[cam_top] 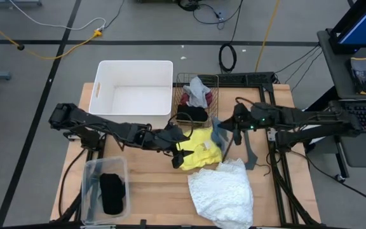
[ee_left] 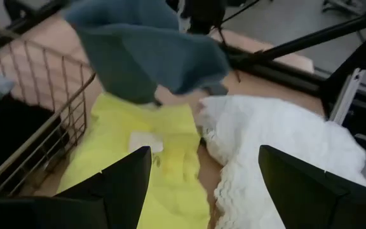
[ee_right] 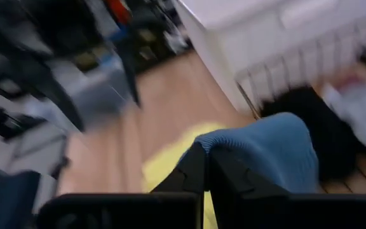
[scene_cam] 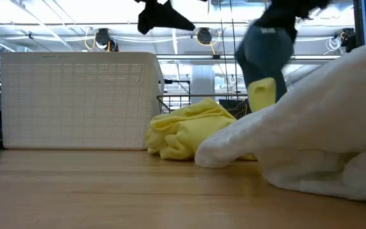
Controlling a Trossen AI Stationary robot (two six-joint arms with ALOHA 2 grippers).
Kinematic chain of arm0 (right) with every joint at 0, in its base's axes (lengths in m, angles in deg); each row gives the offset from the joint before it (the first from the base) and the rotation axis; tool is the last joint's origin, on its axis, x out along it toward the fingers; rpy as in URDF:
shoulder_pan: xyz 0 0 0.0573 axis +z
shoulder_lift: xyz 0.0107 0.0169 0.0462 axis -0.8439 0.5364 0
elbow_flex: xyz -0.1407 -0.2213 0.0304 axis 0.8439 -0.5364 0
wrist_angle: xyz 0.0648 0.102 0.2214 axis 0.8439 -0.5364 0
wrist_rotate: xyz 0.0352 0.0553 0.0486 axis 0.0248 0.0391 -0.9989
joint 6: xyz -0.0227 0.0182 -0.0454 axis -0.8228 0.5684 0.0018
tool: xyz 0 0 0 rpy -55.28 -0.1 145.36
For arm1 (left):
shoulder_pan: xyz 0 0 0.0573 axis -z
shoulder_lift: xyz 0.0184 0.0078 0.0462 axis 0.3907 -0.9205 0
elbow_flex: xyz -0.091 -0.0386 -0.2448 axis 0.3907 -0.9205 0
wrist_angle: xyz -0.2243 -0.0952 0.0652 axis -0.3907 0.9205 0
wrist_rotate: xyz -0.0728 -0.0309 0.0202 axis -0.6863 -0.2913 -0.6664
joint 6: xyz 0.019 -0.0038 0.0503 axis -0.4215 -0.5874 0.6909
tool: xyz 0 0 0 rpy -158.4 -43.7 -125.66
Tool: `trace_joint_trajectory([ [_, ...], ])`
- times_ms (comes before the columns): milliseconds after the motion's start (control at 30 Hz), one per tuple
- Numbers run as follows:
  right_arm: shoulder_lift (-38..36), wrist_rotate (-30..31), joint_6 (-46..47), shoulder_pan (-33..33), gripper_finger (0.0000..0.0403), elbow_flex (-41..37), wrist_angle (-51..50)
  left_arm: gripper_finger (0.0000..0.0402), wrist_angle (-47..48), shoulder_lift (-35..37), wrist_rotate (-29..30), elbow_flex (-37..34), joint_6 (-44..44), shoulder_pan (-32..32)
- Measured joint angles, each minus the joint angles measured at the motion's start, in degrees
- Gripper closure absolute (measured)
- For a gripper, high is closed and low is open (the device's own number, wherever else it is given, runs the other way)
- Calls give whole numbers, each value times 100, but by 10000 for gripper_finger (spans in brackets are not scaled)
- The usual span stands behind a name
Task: Pick & Place Cloths
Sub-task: Put the gray sock into the transparent bin
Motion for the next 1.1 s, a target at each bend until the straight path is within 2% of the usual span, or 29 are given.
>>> trace_joint_trajectory([
  [233, 239, -25, -114, 491, 402, 267, 1128, 105, -558, 0, 152, 2, 305, 65],
  [467, 649, -31, -157, 902, 403, 379, 1840, 105, -1189, 0, 741, 4, 824, 167],
  [667, 1019, -34, -305, 1066, 403, 384, 2556, 105, -1831, 0, 756, 4, 1099, 237],
  [1100, 1603, -651, -247, 1243, 403, 384, 3647, 105, -1968, -2, 761, 4, 1084, 234],
])
